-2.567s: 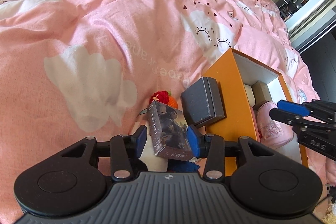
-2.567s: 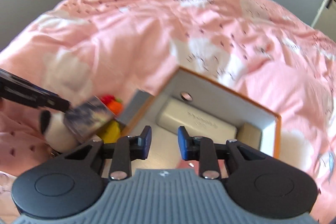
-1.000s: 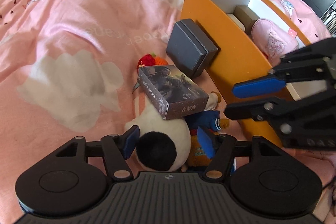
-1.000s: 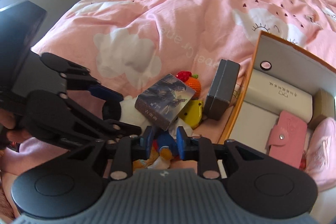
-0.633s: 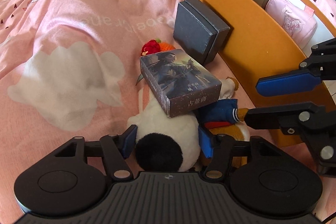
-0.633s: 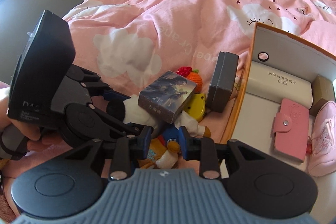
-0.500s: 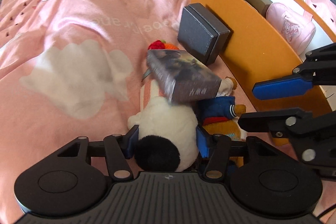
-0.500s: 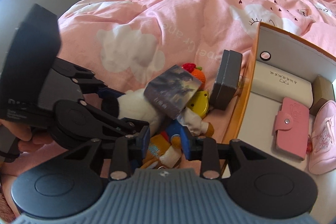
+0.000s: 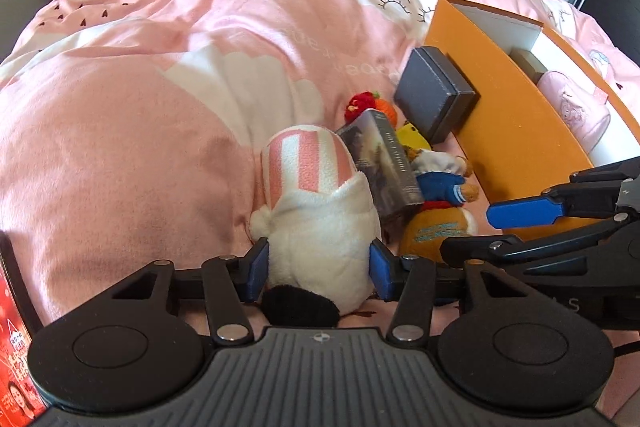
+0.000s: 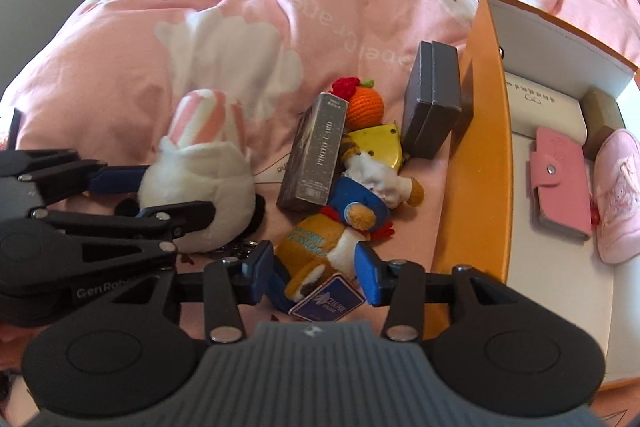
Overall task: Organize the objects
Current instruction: 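Grasp the white bunny plush with the left tool while the right tool grasps the bear plush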
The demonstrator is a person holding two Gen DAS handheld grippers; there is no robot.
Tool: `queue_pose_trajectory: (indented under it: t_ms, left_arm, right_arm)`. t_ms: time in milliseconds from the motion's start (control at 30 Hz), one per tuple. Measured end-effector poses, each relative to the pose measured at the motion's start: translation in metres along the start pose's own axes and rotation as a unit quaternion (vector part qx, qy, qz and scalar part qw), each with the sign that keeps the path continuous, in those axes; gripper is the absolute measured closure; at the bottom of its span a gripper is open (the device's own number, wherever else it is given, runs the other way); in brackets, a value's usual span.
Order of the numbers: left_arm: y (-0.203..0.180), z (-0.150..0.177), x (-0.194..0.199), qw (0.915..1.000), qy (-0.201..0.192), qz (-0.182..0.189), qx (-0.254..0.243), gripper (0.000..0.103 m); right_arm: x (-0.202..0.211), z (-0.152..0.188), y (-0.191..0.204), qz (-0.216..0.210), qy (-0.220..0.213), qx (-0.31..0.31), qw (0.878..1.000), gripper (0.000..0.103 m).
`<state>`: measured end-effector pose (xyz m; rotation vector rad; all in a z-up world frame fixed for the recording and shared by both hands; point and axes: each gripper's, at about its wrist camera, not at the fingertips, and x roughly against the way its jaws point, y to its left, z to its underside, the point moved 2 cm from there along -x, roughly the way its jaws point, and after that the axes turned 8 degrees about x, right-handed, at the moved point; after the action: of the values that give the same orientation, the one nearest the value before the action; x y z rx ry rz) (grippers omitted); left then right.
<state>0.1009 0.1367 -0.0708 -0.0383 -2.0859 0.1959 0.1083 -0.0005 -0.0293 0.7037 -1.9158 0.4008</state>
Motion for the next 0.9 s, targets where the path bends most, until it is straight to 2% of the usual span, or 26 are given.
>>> queue_pose_trajectory:
  t_ms: [267,400,667,900]
  left_arm:
    - [0.018,0.004,0.003,0.9986,-0.013,0.041,0.031,0.045]
    - [0.017,0.005,0.003,0.9984,-0.016,0.043,0.031,0.045]
    - [0.015,0.007,0.001,0.9987,-0.019,0.041,0.021,0.044]
    - [0.015,0.007,0.0,0.9988,-0.019,0.04,0.018,0.044]
  right_arm:
    - [-0.009,0.001,0.0,0.007,0.012,-0.024,1.0,0.046]
    - [-0.024,-0.001,0.002,0.022,0.032,-0.02,0.999,0.045]
    - [-0.045,-0.002,-0.004,0.015,0.038,-0.04,0.998,0.039]
    - [-0.048,0.002,-0.002,0.018,0.033,-0.027,0.999,0.048]
